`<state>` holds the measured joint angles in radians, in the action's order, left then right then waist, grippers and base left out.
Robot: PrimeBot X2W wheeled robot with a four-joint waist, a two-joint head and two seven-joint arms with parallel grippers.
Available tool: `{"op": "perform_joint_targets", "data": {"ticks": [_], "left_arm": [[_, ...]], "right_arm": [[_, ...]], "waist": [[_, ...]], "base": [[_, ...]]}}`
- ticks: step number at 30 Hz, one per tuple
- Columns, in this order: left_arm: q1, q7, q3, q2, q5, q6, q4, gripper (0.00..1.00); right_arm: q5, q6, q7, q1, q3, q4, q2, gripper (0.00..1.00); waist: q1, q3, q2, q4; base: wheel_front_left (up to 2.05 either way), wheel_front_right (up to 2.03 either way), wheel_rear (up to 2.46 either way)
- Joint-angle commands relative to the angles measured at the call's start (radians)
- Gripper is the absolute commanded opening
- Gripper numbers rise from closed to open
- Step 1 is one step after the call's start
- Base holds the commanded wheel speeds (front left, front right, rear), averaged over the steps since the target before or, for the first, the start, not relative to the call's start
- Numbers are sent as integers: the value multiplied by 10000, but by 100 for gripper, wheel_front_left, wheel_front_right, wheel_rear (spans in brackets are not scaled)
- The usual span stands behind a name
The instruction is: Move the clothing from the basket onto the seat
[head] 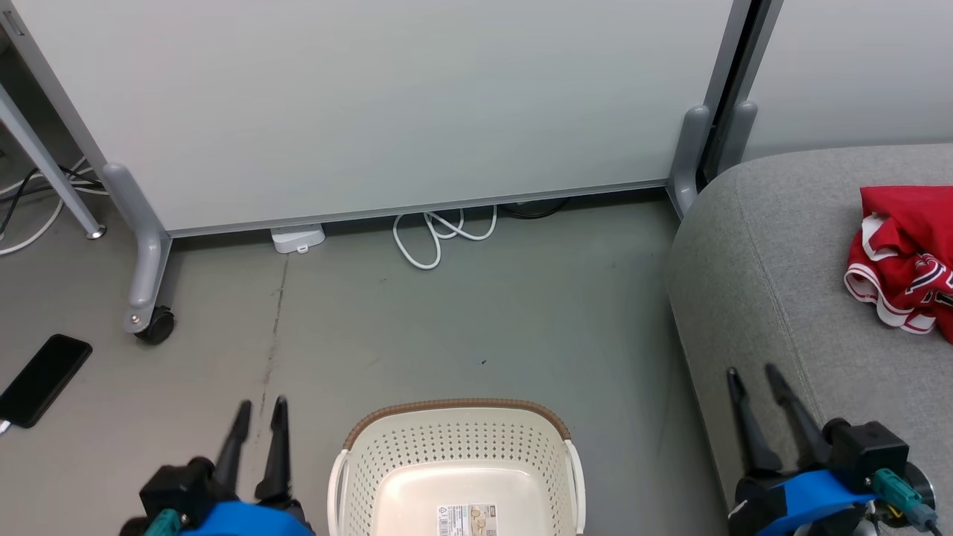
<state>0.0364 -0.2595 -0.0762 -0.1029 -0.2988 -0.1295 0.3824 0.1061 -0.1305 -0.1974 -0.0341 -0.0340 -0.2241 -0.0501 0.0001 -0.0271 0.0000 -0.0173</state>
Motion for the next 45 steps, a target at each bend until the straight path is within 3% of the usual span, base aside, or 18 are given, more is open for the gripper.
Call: {"op": "perform_joint_targets", "data": {"ticks": [1, 4, 23, 45], "left_arm": [[-24, 19, 1, 13, -26, 0, 23, 0], [-252, 63, 7, 109, -102, 0, 258, 0], [21, 970, 488, 209, -3303, -3, -161, 0], [260, 1796, 916, 299, -6239, -7, -539, 0]], "right_arm": [[26, 0, 12, 1, -11, -40, 2, 0], [122, 0, 69, 67, -23, -317, 11, 0], [3801, -1, 813, -149, -213, -262, 6, 0], [7165, -2, 1505, -362, -390, -223, 0, 0]], "waist": [[0, 0, 0, 0], [0, 2, 0, 1], [0, 38, 0, 27], [0, 80, 0, 57]], "base": [[0, 0, 0], [0, 0, 0], [0, 0, 0], [0, 0, 0]]}}
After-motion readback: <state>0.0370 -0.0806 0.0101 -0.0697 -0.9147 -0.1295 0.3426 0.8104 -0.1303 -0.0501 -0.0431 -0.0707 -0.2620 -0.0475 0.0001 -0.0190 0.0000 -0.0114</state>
